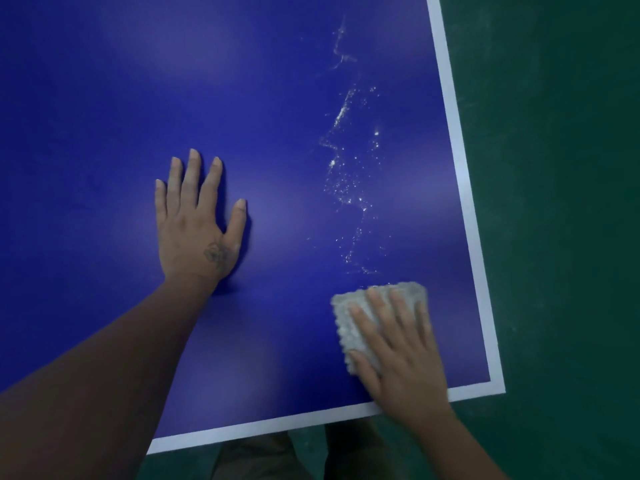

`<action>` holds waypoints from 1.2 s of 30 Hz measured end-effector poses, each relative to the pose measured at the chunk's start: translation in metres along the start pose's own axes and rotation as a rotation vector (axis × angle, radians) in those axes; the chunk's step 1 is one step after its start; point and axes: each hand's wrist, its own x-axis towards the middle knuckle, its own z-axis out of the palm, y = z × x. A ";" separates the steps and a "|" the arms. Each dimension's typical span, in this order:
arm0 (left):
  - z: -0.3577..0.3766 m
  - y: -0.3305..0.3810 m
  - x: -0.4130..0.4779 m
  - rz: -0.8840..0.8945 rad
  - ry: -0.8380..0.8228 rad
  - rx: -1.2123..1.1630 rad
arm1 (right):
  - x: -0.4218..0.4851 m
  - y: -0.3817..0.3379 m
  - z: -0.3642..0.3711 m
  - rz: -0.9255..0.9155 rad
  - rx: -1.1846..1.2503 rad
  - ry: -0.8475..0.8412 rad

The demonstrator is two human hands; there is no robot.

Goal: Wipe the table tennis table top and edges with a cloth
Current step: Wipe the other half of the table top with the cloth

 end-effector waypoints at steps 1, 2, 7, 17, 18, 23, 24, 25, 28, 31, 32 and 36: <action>0.000 0.000 0.000 0.000 0.001 -0.001 | -0.007 0.018 -0.003 0.038 -0.014 0.008; 0.000 0.000 0.000 0.000 0.001 -0.004 | -0.015 0.035 -0.006 0.086 -0.028 0.014; 0.000 0.000 0.000 -0.001 0.004 -0.007 | -0.014 0.037 -0.013 0.146 -0.023 0.005; 0.002 -0.001 0.001 -0.008 0.007 -0.021 | 0.093 -0.028 -0.007 -0.110 0.036 0.055; 0.002 0.000 0.001 -0.010 0.007 -0.023 | 0.092 -0.010 -0.011 -0.085 0.019 0.063; 0.003 -0.002 0.001 -0.008 0.021 -0.029 | 0.080 0.074 -0.033 0.228 -0.074 0.068; 0.003 -0.002 0.002 -0.009 0.022 -0.030 | 0.081 0.072 -0.034 0.255 -0.075 0.058; 0.003 -0.001 0.002 -0.009 0.023 -0.032 | 0.085 0.062 -0.034 0.248 -0.077 0.057; 0.002 -0.001 0.002 -0.011 0.027 -0.040 | 0.106 0.006 -0.023 0.061 -0.050 0.087; 0.002 -0.002 0.002 -0.012 0.031 -0.041 | 0.137 -0.036 -0.015 -0.092 0.013 0.116; 0.003 -0.002 0.002 -0.014 0.028 -0.038 | 0.147 -0.039 -0.015 -0.105 0.022 0.125; 0.003 -0.003 0.003 -0.020 0.025 -0.042 | 0.173 0.000 -0.023 -0.034 -0.031 0.154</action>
